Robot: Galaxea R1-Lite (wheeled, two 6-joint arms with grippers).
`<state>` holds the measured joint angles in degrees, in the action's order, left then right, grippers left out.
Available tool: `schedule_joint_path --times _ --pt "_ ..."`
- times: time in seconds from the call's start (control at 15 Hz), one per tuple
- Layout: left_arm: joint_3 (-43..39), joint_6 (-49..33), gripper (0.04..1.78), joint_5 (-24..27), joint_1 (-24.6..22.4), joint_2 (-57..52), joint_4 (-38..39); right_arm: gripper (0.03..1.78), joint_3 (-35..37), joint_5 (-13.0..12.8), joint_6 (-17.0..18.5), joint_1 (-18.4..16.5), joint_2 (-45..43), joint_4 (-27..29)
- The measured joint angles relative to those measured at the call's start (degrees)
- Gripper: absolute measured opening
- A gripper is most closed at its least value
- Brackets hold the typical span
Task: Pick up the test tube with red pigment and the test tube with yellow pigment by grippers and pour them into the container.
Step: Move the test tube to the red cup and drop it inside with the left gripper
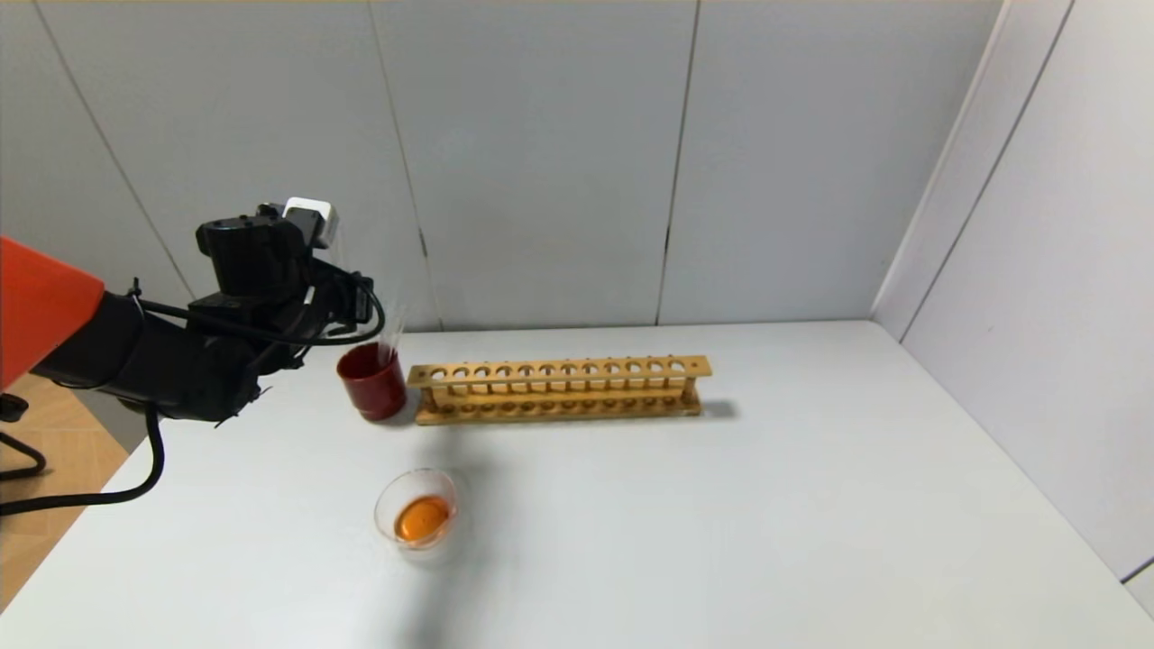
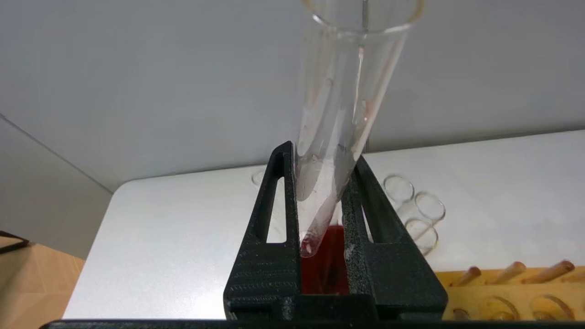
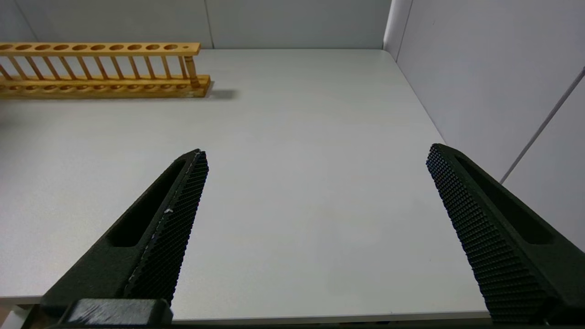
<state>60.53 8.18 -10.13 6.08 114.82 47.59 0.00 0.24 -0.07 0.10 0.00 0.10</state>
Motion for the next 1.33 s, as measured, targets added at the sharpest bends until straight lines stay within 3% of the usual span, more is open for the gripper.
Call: schedule_joint_path --times 0.47,0.87,1.33 --pt "-7.64 -1.11 0.31 0.11 0.52 0.59 6.60 1.75 0.00 -0.02 0.00 0.00 0.00 0.00" --pt "-11.06 -0.90 0.31 -0.67 1.51 5.52 19.08 1.75 0.00 -0.02 0.00 -0.05 0.00 0.00" --pt "-13.68 -2.47 0.31 -0.61 1.72 7.58 22.00 1.75 0.00 0.00 0.02 -0.02 0.00 0.00"
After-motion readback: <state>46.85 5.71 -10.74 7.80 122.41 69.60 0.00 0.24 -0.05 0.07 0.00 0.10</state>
